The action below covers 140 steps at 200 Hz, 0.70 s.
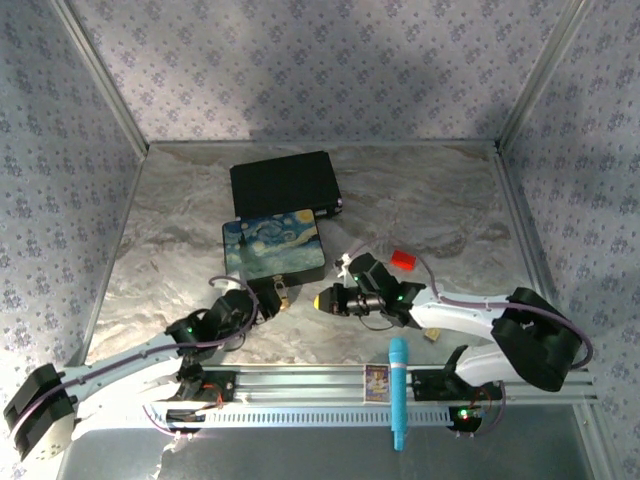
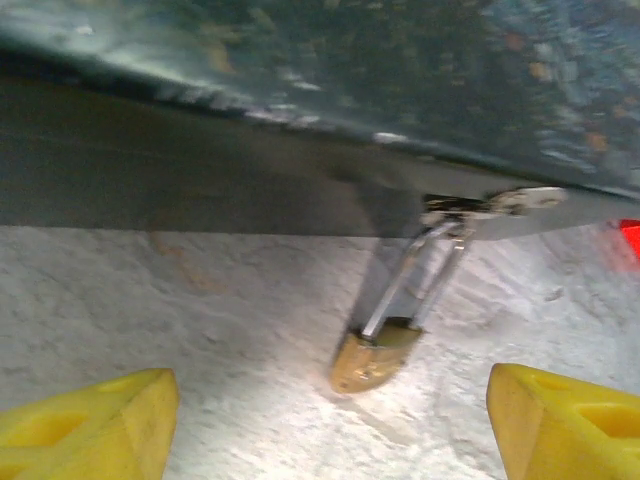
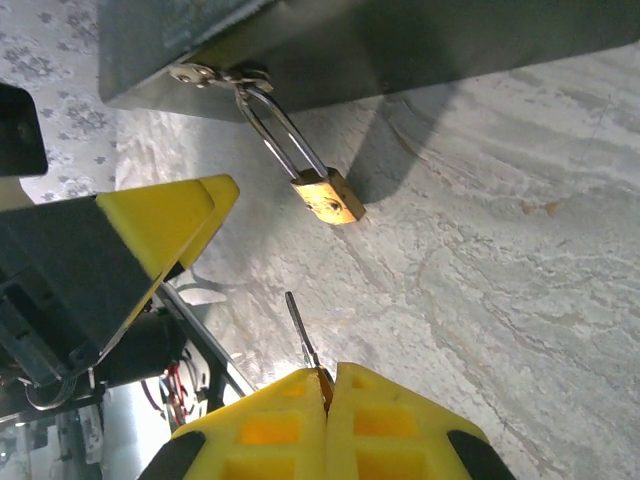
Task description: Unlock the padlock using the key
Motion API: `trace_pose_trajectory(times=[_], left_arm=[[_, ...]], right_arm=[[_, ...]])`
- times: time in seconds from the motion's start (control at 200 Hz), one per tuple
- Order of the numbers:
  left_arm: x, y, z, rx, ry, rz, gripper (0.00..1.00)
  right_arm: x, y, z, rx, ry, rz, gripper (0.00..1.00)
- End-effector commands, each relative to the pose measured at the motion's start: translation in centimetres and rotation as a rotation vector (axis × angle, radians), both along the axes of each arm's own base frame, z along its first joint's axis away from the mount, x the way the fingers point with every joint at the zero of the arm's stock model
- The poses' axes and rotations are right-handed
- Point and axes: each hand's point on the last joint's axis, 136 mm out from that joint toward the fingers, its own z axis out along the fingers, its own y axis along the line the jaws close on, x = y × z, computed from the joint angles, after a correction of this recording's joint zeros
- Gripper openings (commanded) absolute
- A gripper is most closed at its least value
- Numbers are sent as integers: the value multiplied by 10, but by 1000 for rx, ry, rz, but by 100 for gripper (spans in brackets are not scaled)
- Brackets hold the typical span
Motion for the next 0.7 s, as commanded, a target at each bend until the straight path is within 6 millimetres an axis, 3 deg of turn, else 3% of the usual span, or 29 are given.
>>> trace_pose_trajectory(times=[0.0, 0.17, 0.385, 0.455, 0.6, 0.695], left_arm=[[9, -16, 23, -19, -113, -119, 81], [13, -18, 21, -49, -115, -228, 85], [14, -22, 15, 0, -116, -325, 77], [14, -26, 16, 6, -116, -354, 69], [18, -27, 9, 28, -95, -349, 70], [20, -30, 7, 23, -88, -353, 65]], right_arm=[[3, 4, 0, -19, -20, 3, 0], [3, 8, -7, -10, 8, 1, 0], [4, 11, -8, -10, 8, -1, 0], [4, 11, -10, -16, 11, 1, 0], [3, 12, -12, -21, 17, 5, 0], [3, 12, -15, -25, 22, 4, 0]])
